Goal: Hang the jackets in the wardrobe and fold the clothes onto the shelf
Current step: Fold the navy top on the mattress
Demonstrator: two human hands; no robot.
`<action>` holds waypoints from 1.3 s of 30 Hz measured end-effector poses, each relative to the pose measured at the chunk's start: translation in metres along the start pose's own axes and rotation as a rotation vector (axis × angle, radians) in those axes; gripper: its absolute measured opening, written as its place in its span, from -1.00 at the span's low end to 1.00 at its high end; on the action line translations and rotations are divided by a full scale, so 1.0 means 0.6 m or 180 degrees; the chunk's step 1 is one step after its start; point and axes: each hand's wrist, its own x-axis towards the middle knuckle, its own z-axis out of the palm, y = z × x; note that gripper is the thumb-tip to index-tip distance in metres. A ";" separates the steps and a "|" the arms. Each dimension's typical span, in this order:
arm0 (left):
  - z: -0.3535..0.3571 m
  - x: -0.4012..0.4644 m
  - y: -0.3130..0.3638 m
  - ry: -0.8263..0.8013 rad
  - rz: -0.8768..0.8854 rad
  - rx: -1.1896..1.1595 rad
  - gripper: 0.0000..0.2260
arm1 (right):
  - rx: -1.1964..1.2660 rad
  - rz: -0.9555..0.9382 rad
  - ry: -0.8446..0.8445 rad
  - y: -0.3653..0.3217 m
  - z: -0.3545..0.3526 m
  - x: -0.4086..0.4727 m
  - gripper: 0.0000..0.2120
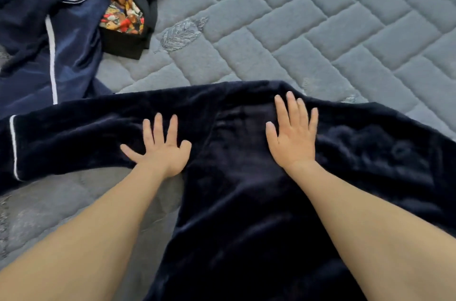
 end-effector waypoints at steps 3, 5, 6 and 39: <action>-0.020 -0.025 0.099 0.0842 0.0008 -0.0109 -0.24 | -0.0153 0.0921 0.0166 0.160 -0.036 0.000 -0.32; -0.029 -0.032 0.204 0.1338 0.1174 -0.0339 -0.24 | -0.0194 0.1364 0.0129 0.253 -0.053 -0.004 -0.24; -0.032 -0.030 0.260 0.1281 0.1668 -0.0456 -0.24 | -0.0231 0.1421 0.0074 0.282 -0.055 -0.004 -0.22; -0.120 -0.089 0.359 0.2551 0.1954 0.1080 -0.74 | -0.0129 0.0207 0.0733 0.365 -0.215 0.008 -0.81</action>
